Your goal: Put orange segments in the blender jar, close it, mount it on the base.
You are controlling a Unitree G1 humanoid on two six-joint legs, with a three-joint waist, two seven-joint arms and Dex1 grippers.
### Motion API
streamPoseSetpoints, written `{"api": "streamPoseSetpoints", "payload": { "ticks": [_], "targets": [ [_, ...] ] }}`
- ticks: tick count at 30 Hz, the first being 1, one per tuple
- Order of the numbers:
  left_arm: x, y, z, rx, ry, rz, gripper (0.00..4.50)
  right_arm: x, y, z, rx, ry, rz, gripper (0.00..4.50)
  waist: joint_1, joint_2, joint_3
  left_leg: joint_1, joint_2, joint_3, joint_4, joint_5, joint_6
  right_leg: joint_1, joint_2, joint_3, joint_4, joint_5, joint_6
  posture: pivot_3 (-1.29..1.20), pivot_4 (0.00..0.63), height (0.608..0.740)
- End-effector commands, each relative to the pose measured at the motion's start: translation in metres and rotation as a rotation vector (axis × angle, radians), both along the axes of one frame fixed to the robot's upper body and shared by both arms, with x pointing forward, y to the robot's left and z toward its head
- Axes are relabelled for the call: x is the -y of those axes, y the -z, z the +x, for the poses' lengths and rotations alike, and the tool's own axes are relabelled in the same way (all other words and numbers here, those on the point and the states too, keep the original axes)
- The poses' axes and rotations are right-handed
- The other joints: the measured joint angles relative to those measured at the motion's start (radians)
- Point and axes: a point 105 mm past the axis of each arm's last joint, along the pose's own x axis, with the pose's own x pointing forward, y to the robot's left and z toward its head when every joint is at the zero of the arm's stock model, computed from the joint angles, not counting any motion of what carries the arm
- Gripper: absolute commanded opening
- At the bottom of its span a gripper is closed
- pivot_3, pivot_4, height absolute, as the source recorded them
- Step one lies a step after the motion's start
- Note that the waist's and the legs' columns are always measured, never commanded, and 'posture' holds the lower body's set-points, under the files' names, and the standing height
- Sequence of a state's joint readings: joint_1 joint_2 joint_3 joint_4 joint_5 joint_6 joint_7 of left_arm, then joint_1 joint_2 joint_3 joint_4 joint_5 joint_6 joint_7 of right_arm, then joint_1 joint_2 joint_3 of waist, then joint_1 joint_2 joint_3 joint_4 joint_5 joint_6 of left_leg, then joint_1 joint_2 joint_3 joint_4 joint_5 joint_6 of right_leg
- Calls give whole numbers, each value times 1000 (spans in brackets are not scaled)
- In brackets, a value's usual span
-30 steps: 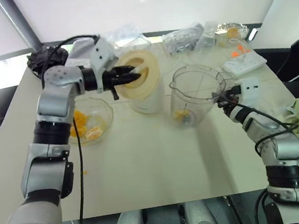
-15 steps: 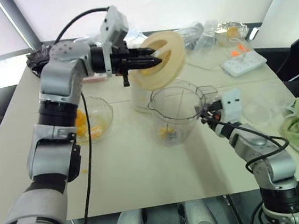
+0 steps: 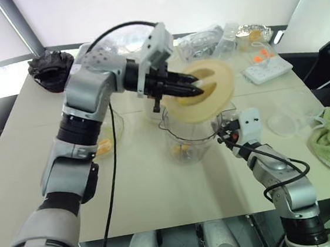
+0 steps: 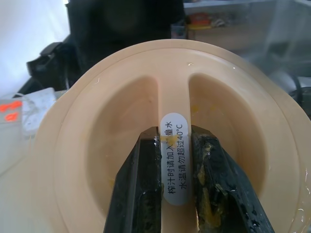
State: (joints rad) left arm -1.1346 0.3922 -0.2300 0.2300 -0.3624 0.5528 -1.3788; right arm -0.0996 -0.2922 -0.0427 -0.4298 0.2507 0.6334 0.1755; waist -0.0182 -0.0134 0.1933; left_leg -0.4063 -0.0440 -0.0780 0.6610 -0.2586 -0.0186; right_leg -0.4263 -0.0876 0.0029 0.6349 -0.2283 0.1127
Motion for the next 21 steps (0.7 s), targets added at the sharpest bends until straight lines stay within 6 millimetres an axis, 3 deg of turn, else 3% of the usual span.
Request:
{"api": "streamPoseSetpoints", "payload": {
  "ticks": [1, 9, 21],
  "targets": [
    [3, 10, -4, 20, 20, 53, 280, -1, -8, -1, 36, 3, 1, 827, 1, 0, 0, 0, 0, 0, 0, 0, 0, 0, 0, 0, 0, 0, 0, 0, 150, 740],
    [3, 45, 14, 38, -30, 147, 280, -4, -10, -5, 47, 20, 17, 827, 3, 1, -1, 0, 0, 0, 0, 0, 0, 1, 0, 0, 0, 0, 0, 0, 150, 740],
    [15, 70, 17, 62, -14, 230, 280, -3, -14, -6, 59, 40, 21, 827, 6, 1, -2, 6, 0, 0, 1, 0, 1, 8, 0, -1, -1, 0, 0, 0, 150, 740]
  ]
}}
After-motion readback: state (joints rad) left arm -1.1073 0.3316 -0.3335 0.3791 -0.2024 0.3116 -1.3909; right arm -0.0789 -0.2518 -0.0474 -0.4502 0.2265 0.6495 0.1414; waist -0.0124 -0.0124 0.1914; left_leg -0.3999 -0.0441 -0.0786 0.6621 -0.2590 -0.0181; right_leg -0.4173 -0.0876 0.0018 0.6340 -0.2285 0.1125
